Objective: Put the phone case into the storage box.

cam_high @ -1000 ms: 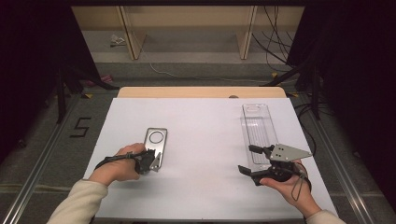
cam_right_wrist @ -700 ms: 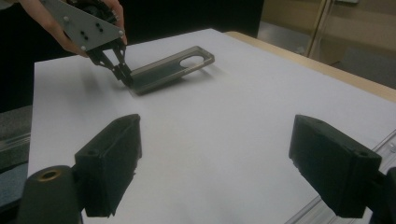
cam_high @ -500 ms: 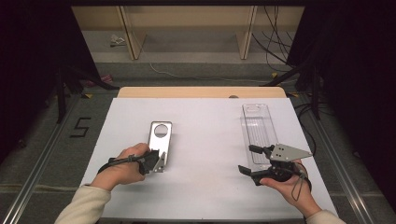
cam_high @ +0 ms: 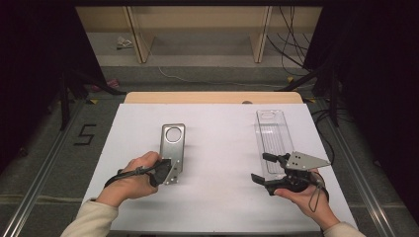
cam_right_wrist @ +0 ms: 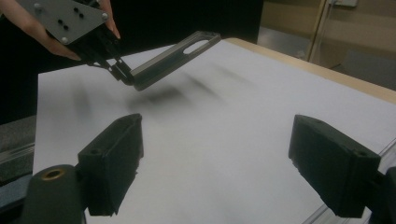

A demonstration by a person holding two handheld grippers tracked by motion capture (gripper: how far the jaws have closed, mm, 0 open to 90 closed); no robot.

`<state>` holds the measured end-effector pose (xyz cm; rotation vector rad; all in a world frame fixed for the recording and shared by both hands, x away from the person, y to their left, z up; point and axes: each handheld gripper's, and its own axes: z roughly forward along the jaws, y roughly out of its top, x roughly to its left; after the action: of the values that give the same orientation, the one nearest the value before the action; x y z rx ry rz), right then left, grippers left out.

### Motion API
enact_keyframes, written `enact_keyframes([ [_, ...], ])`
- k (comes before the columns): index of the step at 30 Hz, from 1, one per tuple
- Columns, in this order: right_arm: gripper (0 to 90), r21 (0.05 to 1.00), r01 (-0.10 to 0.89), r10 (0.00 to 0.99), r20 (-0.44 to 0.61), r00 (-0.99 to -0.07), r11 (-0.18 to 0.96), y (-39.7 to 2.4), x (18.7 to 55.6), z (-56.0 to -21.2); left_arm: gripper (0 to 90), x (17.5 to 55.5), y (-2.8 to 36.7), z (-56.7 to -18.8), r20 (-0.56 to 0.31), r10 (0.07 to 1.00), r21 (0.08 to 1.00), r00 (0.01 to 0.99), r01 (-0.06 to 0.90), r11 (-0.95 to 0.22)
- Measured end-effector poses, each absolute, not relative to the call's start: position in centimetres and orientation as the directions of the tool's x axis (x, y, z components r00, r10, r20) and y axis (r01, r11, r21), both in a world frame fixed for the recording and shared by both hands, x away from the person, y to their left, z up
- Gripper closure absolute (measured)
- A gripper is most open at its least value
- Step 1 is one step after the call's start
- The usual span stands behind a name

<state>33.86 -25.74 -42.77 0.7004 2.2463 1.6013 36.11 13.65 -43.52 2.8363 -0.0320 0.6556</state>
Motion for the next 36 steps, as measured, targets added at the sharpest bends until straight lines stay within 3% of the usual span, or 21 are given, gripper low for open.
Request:
enact_keyframes([
  [36, 23.3, 0.942, 0.250, 0.533, 0.096, -0.840, 0.223, -21.8, 35.8, -42.3, 88.8, 33.4, 9.5, -41.8, 0.480, -0.071, 0.230, 0.874, -0.204, -0.951],
])
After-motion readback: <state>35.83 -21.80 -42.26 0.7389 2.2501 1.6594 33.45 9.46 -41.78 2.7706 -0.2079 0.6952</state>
